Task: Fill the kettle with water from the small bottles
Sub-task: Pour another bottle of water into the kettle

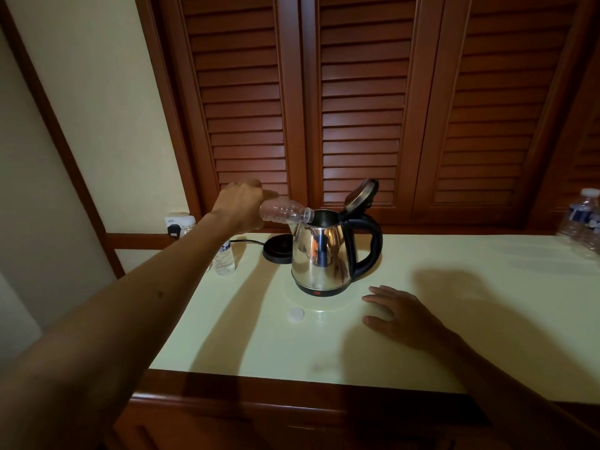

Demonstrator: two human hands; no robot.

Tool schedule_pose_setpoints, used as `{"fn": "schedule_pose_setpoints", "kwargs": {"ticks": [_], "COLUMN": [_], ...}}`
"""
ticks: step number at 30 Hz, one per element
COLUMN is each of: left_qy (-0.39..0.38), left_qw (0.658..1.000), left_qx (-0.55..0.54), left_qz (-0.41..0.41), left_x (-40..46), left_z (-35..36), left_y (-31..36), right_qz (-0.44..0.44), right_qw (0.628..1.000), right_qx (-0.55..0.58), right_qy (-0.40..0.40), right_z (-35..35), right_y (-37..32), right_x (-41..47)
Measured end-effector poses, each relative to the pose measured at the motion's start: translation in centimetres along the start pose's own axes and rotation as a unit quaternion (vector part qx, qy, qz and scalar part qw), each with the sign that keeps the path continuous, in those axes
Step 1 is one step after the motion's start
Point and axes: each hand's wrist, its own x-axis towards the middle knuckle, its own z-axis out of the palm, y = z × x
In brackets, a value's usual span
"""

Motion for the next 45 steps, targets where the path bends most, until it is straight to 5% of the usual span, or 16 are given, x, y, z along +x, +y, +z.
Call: {"fn": "schedule_pose_setpoints", "kwargs": {"ticks": [10,15,32,36,45], "left_qy": [-0.012,-0.016,-0.097,-0.098,-0.059], "left_qw": [0.992,0.961,0.734,0.647,0.626], "left_qx": [-0.119,-0.252,-0.643,-0.728,-0.749], "left_qz": [-0.045,-0.114,-0.196,-0.204,-0.210], "left_x": [-1.3,-2.4,-9.6,-10.9,-11.5], "left_z": [3.1,5.4,14.4,15.4,17.1], "left_y": [-0.8,-0.7,0.7,0.1,0.3], "right_qz": [-0.006,-0.003,0.061,0.023,-0.054], "right_qw": [1.000,1.000,0.986,0.998,0.994], "right_qx": [-0.006,-0.016,-0.144,-0.041,-0.010], "right_qy": [0.002,-0.004,-0.055,-0.050,-0.097], "right_z": [0.0,0.0,0.1,1.1,3.1], "right_y": [0.0,0.0,-6.6,-10.4,-14.5], "right_x": [0.0,0.0,1.8,3.0,6.2]}}
